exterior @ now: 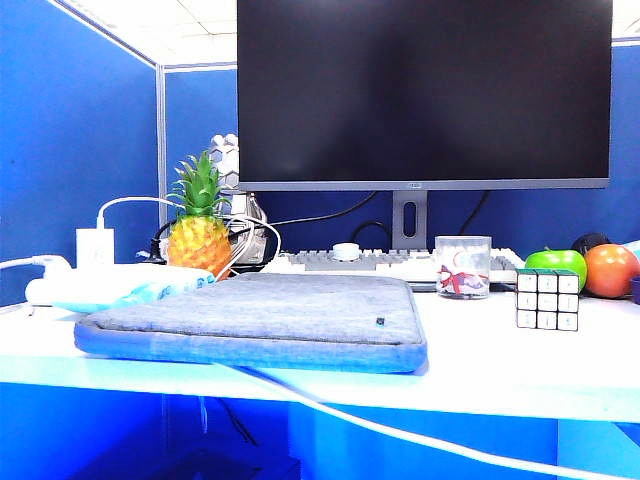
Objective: Rotate the Rubik's Cube so that its red face is facing towards you.
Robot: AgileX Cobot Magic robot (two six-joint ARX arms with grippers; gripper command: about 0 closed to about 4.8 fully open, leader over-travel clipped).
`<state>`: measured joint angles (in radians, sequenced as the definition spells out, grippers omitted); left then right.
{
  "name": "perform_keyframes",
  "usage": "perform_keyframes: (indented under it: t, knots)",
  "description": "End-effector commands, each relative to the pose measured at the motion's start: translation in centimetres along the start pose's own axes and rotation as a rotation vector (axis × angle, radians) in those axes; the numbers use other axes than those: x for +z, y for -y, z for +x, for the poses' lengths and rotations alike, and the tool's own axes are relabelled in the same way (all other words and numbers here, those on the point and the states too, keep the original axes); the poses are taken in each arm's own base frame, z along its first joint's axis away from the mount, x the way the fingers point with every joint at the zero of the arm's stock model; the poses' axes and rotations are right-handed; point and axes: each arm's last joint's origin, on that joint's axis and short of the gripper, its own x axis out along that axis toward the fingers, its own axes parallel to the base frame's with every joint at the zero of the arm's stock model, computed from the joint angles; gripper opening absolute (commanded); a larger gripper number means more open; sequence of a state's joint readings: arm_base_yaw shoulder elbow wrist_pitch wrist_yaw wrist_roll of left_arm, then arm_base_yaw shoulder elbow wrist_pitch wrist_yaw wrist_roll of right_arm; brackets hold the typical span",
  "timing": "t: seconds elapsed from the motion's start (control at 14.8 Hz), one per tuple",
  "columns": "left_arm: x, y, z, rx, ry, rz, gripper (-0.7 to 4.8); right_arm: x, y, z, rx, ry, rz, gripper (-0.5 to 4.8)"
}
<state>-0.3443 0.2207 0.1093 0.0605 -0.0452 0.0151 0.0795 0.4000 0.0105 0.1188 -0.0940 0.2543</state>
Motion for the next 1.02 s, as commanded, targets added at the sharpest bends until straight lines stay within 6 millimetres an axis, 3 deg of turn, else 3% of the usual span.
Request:
perform_keyframes:
  t: [0.07,0.34,0.54,0.75,0.88,0.95,1.02]
  knots:
    - [1.0,0.0,-0.1,-0.007,0.095,-0.034,-0.05,0.1,0.0,0.0,0.009,0.028,0.001,-0.01]
    - [1.1,0.1,-0.1,-0.031,0.104,-0.034,-0.05,1.5,-0.5,-0.2,0.069,0.179,-0.016,-0.01]
    - [1.6,0.6,-0.1,-0.208,0.153,-0.033,-0.05,2.5,-0.8,-0.4,0.121,0.279,-0.032,-0.01]
    - [4.8,1.0,0.7,-0.374,0.135,-0.053,-0.05,4.0,-1.7,-0.8,0.267,0.318,-0.066,-0.01]
    - [9.1,1.2,2.9,-0.439,0.115,-0.027,-0.05,5.2,-2.0,-1.0,0.256,0.303,-0.074,-0.01]
    - [12.0,1.5,6.6,-0.504,0.048,-0.007,0.05,6.1,-2.2,-1.2,0.252,0.329,-0.094,-0.01]
    - [12.9,1.8,8.8,-0.571,0.001,-0.017,0.42,6.6,-2.3,-1.4,0.253,0.344,-0.098,-0.01]
